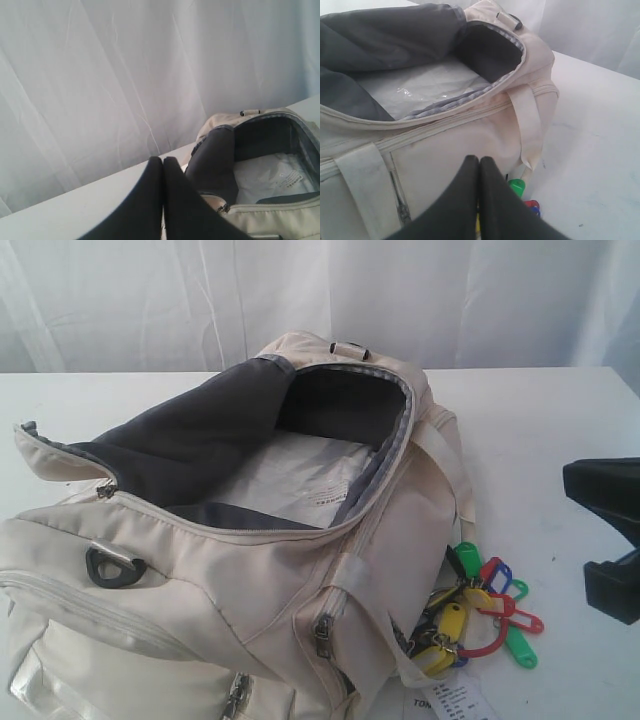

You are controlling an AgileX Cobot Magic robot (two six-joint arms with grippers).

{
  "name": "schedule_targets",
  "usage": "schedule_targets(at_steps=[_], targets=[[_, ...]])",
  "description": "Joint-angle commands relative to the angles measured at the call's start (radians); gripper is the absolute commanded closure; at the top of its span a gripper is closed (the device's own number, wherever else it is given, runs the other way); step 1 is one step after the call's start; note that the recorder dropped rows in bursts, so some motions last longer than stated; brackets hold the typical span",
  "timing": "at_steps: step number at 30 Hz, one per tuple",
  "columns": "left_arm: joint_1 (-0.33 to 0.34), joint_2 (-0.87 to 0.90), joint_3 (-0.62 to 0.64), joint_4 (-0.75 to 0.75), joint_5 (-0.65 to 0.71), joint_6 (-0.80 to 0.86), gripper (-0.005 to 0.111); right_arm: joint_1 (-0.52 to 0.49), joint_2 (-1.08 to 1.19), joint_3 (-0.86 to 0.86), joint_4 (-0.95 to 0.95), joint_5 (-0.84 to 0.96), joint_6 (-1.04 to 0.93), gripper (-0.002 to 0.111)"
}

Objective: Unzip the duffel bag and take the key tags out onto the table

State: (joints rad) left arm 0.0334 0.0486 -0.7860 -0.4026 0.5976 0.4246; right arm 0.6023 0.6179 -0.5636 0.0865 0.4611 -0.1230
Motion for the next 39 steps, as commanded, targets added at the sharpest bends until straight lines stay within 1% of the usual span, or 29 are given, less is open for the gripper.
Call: schedule_targets(at_steps=[1,35,39], targets=[[0.005,-0.045,0.007,-0.014,0.007,-0.002,0.107,-0.005,-0.008,0.007,-0.004,-0.014,-0.012,0.108],[0.005,-0.049,0.007,-0.015,0.009,-0.002,0.107,-0.005,-0.008,0.007,-0.004,-0.015,-0.008,0.108],[0.005,-0.049,0.073,0.023,-0.022,0.000,0.107,-0.005,-0.008,0.007,-0.004,-0.015,-0.008,0.108]])
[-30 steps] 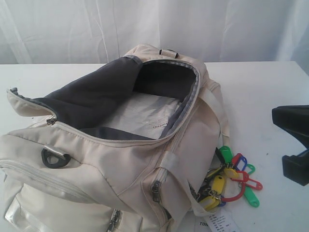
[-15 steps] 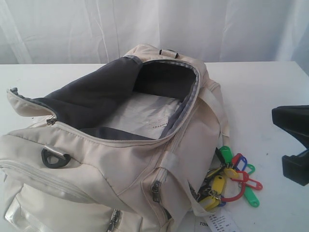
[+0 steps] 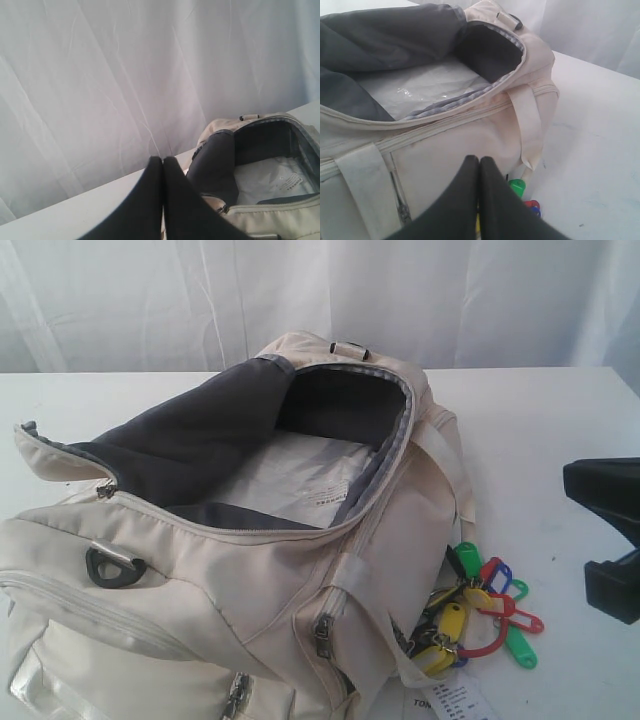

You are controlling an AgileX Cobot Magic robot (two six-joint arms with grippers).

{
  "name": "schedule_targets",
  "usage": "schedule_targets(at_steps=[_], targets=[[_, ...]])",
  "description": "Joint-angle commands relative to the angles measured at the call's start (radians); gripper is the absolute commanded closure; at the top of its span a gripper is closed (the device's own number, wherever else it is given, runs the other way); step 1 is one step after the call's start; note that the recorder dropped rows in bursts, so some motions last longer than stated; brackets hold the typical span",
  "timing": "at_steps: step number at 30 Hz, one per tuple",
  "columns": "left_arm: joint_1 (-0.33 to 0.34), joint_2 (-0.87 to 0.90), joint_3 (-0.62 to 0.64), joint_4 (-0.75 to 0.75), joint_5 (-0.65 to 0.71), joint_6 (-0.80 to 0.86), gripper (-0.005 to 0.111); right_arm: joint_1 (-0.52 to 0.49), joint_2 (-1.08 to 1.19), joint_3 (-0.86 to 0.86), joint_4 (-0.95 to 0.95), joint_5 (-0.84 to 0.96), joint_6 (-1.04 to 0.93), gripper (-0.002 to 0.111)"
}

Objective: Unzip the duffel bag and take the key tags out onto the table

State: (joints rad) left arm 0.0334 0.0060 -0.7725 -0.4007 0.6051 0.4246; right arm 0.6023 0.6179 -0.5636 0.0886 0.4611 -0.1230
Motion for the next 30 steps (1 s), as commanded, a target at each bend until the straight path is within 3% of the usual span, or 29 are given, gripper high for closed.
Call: schedule_targets(at_steps=[1,8,16,25,30], targets=[[0.005,-0.006,0.092,0.046,-0.047,0.000,0.107,-0.005,-0.008,0.007,-0.006,-0.015,-0.008,0.108],[0.005,-0.006,0.346,0.312,-0.145,0.000,0.107,-0.005,-0.008,0.007,-0.006,-0.013,-0.008,0.108],[0.005,-0.006,0.611,0.327,-0.141,0.000,0.107,-0.005,-0.008,0.007,-0.006,-0.013,-0.008,0.108],[0.005,-0.006,0.752,0.327,-0.127,0.000,0.107,-0.005,-0.008,0.007,-0.006,-0.015,-0.008,0.108],[0.005,-0.006,0.773,0.340,-0.264,0.000,0.107,-0.005,-0.008,0.007,-0.006,-0.012,-0.008,0.108]])
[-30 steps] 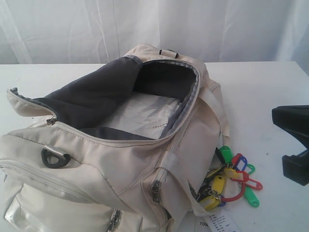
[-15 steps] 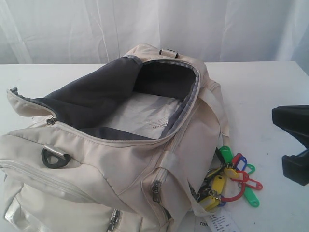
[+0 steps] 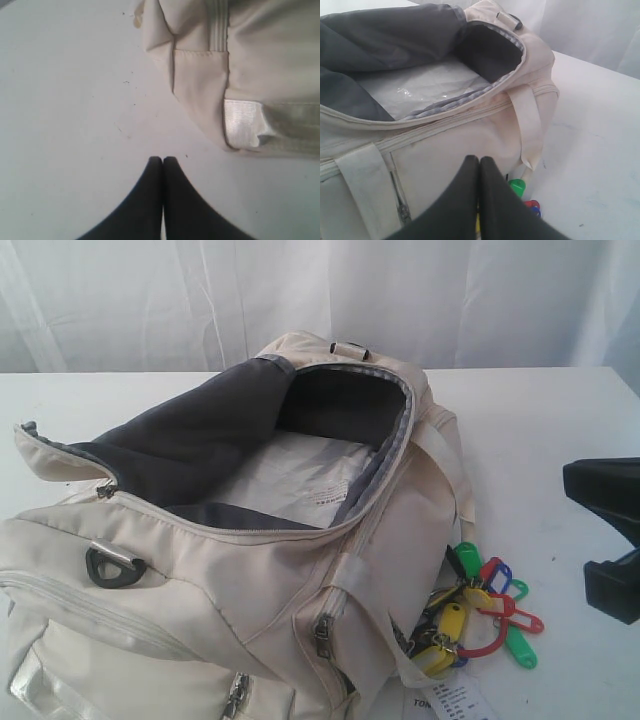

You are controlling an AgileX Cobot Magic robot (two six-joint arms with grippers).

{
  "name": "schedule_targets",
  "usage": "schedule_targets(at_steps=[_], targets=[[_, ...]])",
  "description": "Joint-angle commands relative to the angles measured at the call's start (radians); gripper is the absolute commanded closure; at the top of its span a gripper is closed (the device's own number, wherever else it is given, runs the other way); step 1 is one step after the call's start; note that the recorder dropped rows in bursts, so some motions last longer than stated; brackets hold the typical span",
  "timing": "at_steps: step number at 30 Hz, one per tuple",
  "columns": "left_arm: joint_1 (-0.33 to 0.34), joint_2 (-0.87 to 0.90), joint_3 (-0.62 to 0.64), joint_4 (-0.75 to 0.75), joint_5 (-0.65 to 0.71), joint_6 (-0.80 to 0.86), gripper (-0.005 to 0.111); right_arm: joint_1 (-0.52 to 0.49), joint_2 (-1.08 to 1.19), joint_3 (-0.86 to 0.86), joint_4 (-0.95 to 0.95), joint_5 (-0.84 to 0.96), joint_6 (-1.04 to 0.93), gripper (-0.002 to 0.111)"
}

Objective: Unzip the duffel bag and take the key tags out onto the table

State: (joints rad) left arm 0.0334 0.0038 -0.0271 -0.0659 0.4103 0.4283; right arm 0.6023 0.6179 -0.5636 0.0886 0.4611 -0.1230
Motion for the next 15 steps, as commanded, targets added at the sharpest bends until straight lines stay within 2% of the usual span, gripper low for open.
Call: schedule_targets(at_steps=[1,6,15], targets=[[0.005,-0.004,0.027,0.005,-0.104,-0.004,0.107,-0.005,-0.008,0.007,-0.006,-0.012,-0.008,0.108],[0.005,-0.004,0.027,0.015,-0.237,-0.004,0.107,-0.005,-0.008,0.007,-0.006,-0.012,-0.008,0.108],[0.005,-0.004,0.027,0.045,-0.262,-0.004,0.107,-0.005,-0.008,0.007,-0.006,-0.015,-0.008,0.108]])
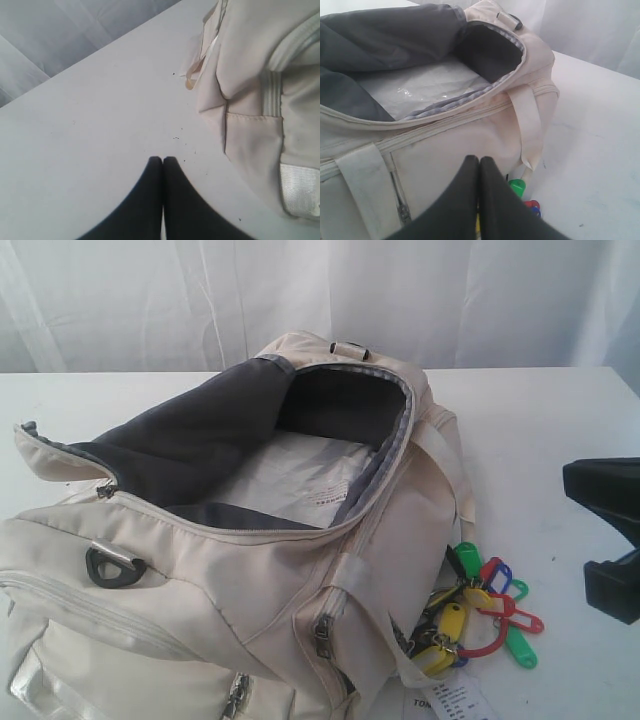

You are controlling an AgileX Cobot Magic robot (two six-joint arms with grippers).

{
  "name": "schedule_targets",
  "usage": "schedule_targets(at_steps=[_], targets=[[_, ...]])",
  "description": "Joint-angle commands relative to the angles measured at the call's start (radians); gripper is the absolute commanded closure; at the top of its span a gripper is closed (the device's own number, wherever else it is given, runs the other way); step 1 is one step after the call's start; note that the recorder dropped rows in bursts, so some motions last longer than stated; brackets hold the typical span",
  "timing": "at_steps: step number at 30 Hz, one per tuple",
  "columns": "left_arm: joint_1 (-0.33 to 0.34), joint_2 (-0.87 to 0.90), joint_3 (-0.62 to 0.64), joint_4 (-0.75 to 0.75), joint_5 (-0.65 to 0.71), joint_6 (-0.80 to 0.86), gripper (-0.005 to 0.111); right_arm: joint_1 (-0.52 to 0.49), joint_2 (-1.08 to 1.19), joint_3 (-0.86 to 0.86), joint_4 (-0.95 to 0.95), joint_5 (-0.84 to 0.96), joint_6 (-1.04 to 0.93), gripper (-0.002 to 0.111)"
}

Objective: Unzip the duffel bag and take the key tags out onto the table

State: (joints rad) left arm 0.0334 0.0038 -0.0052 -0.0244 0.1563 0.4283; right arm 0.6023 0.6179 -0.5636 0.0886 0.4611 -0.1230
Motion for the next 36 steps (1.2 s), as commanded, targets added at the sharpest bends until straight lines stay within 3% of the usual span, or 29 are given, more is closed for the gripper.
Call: schedule_targets(at_steps=[1,11,13,16,22,26,36], targets=[[0.005,-0.004,0.005,0.003,-0.008,-0.004,0.107,-0.005,-0.008,0.007,-0.006,-0.015,-0.008,0.108],[0.005,-0.004,0.005,0.003,0.041,-0.008,0.107,-0.005,-0.008,0.007,-0.006,-0.015,-0.008,0.108],[0.005,-0.004,0.005,-0.019,0.157,-0.156,0.107,-0.005,-0.008,0.007,-0.006,-0.015,-0.008,0.108],[0.005,-0.004,0.005,-0.019,0.194,-0.372,0.107,-0.005,-0.008,0.007,-0.006,-0.015,-0.008,0.108],[0.005,-0.004,0.005,-0.019,0.193,-0.408,0.107,-0.005,-0.008,0.007,-0.006,-0.015,-0.008,0.108],[0.005,-0.004,0.005,-0.019,0.202,-0.555,0.107,-0.005,-0.008,0.007,-0.006,-0.015,-0.008,0.108],[0.005,-0.004,0.005,-0.019,0.197,-0.563,0.107,-0.005,-0.008,0.007,-0.006,-0.015,-0.008,0.108]])
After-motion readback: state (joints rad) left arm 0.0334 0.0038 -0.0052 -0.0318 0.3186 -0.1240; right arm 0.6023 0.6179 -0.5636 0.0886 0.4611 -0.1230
